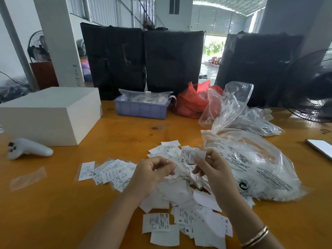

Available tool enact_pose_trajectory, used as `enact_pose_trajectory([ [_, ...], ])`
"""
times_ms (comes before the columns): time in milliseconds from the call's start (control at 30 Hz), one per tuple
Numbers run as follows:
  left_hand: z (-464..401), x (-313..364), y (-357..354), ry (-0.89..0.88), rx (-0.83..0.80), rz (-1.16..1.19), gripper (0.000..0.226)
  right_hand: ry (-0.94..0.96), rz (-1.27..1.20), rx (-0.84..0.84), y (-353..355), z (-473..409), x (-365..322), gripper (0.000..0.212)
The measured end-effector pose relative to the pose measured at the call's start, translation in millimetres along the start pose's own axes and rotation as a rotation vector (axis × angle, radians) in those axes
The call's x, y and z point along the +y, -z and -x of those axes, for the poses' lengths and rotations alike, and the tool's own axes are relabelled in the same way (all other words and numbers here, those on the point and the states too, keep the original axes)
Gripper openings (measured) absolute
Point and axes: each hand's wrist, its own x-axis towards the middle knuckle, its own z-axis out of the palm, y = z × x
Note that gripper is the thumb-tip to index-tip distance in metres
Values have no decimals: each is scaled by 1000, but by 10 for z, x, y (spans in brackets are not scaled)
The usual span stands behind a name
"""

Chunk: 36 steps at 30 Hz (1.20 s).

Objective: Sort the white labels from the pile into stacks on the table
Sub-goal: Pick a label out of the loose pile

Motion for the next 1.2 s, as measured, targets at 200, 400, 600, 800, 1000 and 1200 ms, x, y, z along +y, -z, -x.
enact_pose_trajectory([
  [200,-6,-9,-6,4,0,-3,20,-8,-67,17,-43,2,19,2],
  [400,3,-12,-7,-19,36,-15,8,-35,-3,-73,-85,22,23,2],
  [600,2,-1,-7,-41,23,-6,17,-41,64,-158,-66,30,9,2],
  [800,11,-27,-36,-16,-41,-7,9,-67,174,-250,-84,40,11,11],
  [1000,-19,-60,-39,44,41,54,10,-56,110,-67,-149,51,60,6],
  [1200,-20,-76,-35,49,42,-37,9,-17,213,-55,-210,80,96,13],
])
